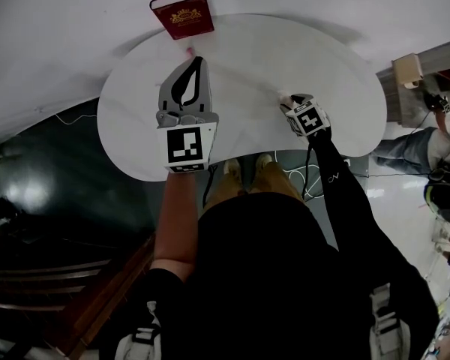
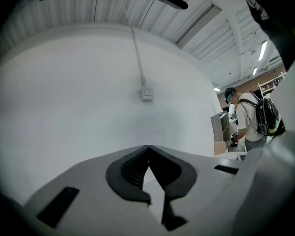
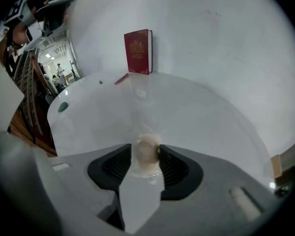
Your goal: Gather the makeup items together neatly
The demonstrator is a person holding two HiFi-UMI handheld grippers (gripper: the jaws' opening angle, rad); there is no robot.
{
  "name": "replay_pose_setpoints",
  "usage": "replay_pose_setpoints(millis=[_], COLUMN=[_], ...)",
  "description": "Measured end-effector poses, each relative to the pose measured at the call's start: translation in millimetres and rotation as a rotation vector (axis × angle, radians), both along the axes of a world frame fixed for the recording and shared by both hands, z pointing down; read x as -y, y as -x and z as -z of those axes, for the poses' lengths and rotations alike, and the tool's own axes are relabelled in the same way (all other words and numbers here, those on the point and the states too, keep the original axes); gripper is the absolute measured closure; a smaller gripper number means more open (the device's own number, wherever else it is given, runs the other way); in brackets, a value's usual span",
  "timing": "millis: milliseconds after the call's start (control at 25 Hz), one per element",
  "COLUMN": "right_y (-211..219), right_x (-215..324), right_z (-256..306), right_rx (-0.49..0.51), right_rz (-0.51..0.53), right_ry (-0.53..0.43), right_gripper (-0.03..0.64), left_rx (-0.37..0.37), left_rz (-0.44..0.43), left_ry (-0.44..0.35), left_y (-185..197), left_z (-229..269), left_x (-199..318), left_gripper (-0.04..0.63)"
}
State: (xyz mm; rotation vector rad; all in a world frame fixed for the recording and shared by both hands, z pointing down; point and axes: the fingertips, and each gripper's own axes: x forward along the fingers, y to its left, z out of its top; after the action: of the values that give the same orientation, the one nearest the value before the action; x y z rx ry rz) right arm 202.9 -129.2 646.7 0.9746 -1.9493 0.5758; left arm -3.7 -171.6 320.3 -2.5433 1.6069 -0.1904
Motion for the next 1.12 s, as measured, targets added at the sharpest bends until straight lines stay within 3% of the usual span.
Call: replay_pose_setpoints(millis=[120,320,560,800,1040,1120], right_y=[-3,-5,6,29,21,16], right_x=[-2,10,35,36,16,12], right_z=[1,22,122,235,325,337], right_rx=[-0.022,-0.012,0.15,0.3,0.353,0.387], right_rz=[-0.002,-0.016,-0.131,-0.149,-0.173,-0.193], right_ry=[-0.018,-0.1,-0.372,-0.658,-0.958,-0.99], right_gripper=[0.5,0.509,0.509,0.509,0.508,0.508], left_rx=[0.001,0.001,0.007,-0.007,-0.022,-0.028], left_rz=[0.003,0.008,-0.01,-0.033,-0.047,-0.052], left_ry=[0.005,0.013,-0.002,-0.022,-0.048,-0.048], left_y=[5,13,12,7,-2,-4], left_z=[-1,-5,-2,7,21,22], left_x=[-1,-2,-4,-5,-4,-3], left_gripper=[0.588,0.588,0.588,0.588,0.588,0.588])
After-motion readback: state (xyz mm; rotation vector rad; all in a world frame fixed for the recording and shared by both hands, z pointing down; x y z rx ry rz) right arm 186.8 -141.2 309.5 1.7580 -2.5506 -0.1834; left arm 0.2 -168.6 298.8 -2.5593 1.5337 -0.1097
